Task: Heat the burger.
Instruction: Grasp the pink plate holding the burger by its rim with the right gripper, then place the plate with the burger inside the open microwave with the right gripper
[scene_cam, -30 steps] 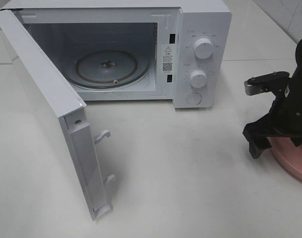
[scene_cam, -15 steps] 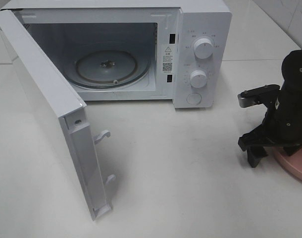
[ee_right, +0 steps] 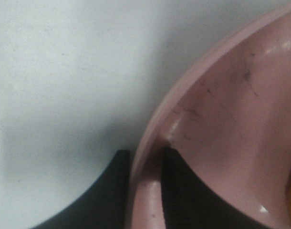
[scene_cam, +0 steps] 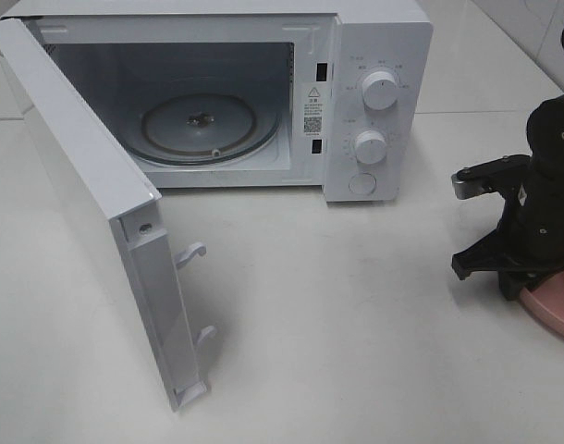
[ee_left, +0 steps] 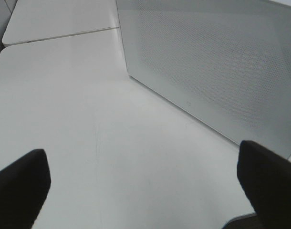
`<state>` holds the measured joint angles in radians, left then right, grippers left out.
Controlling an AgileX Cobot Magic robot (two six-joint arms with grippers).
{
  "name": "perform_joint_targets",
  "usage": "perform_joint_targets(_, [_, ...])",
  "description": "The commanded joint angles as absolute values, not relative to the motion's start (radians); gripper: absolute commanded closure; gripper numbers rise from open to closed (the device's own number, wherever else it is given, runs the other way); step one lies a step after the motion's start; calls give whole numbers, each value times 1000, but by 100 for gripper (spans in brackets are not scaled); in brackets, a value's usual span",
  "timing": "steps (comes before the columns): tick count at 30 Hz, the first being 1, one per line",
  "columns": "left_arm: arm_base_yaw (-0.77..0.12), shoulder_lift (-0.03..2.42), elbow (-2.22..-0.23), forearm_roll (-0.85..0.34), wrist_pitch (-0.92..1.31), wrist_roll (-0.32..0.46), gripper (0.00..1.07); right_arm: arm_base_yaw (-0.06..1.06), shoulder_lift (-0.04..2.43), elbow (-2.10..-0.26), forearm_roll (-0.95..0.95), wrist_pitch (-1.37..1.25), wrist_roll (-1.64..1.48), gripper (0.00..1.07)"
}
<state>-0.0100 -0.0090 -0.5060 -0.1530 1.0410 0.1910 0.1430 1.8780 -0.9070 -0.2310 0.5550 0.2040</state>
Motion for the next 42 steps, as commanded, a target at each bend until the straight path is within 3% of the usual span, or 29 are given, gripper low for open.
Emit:
perform_joint_targets(1, [-15, -25, -503, -155, 1041, 188, 6, 141, 1886, -905, -244, 564, 226, 103])
perform_joint_targets(2, [-15, -25, -503, -155, 1041, 188, 6, 141, 1886, -905, -244, 568, 226, 107])
perform_joint_targets(14, [-15, -25, -503, -155, 1041, 188, 6, 147, 1875, -905, -256, 633, 264, 107])
perform_joint_targets(28, [-15, -25, -503, -155, 1041, 188, 6, 321, 1845, -904, -555, 803, 522, 107])
perform_joint_targets(42, [-15, -25, -503, -155, 1041, 188, 6, 412, 1777, -866, -647, 890, 582, 107])
